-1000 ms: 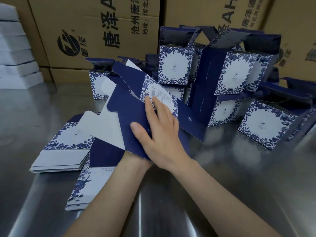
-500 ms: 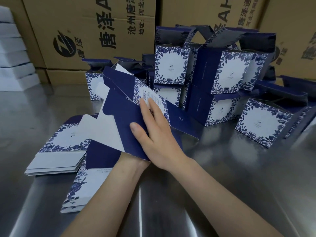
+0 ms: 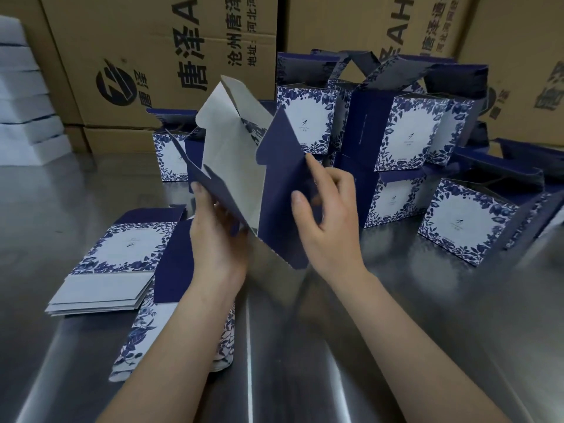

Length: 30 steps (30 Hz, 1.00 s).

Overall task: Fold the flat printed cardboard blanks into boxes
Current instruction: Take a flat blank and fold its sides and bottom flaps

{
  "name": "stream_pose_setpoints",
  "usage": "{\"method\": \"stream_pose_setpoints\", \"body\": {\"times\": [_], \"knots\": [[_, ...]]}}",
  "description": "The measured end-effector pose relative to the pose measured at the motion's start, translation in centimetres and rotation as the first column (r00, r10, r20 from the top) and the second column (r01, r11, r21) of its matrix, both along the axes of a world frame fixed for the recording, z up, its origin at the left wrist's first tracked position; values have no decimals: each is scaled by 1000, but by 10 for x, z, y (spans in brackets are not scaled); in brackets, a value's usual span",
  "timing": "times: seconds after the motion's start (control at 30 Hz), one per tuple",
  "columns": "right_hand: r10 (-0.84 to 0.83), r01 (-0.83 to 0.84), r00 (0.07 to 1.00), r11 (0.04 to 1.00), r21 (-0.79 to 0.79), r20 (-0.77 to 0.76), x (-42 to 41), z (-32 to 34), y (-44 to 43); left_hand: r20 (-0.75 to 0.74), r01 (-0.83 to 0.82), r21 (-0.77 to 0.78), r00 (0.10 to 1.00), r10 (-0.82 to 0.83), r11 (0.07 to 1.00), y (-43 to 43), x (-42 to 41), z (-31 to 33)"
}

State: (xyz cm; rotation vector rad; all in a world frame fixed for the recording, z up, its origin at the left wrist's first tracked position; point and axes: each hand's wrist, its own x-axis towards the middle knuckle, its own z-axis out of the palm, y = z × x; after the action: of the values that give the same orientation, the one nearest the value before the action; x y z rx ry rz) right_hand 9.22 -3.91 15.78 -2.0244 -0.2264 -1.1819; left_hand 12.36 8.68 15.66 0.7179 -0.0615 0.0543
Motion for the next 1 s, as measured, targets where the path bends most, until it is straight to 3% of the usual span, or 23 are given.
{"method": "stream_pose_setpoints", "body": {"times": [0.13, 0.33, 0.43, 0.63, 0.83, 1.0], "knots": [[215, -214, 976, 975, 61, -18, -1, 0, -10, 43, -148, 73, 989, 145, 986, 6, 1, 0], [405, -388, 908, 909, 150, -105, 4, -7, -10, 130, -218, 181, 972, 197, 959, 7, -1, -5], [399, -373, 912, 903, 213, -95, 9, -8, -9, 168, -254, 258, 962, 215, 932, 6, -4, -4], [348, -342, 937, 908, 243, 21, 11, -8, -14, 380, -379, 460, 901, 207, 803, 2, 0, -16], [336, -346, 938, 904, 252, 82, 10, -10, -15, 563, -503, 502, 808, 176, 703, 5, -3, -12], [294, -310, 951, 913, 266, 97, 9, -8, -15, 598, -528, 544, 789, 140, 652, 6, -4, -11]]}}
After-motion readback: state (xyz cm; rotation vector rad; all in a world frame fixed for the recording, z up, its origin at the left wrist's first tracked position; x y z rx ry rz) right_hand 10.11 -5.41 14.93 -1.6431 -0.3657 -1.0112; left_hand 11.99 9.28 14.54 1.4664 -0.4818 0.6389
